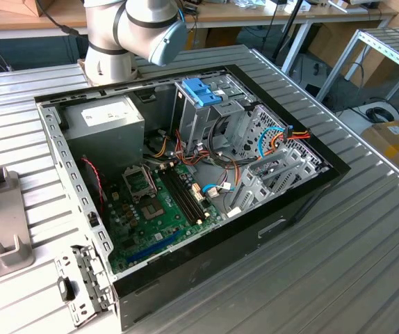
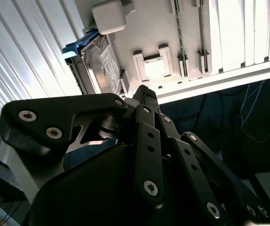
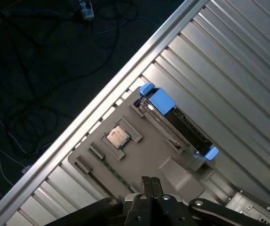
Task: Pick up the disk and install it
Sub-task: 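Pick up the disk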
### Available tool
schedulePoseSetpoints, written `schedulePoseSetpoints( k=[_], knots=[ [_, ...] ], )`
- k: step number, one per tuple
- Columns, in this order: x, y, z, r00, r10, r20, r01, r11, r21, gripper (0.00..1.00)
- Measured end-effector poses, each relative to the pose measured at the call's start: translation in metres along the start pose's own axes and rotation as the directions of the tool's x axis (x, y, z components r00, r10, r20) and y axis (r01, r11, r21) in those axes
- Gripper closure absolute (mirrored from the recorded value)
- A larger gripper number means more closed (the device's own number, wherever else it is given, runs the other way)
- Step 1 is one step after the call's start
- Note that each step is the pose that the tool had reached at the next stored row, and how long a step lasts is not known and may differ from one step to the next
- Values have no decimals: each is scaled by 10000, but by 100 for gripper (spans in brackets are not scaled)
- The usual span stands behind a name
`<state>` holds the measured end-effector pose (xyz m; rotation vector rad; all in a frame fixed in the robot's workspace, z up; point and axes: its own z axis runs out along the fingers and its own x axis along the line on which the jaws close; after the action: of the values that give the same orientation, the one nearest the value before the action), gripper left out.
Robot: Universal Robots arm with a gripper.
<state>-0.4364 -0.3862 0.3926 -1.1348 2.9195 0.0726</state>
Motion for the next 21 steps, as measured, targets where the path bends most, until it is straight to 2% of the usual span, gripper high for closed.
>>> schedulePoseSetpoints(
  k=[21],
  knots=[
    [0, 1, 0, 9967, -806, -31, 806, 9967, -21, 90]
  ],
)
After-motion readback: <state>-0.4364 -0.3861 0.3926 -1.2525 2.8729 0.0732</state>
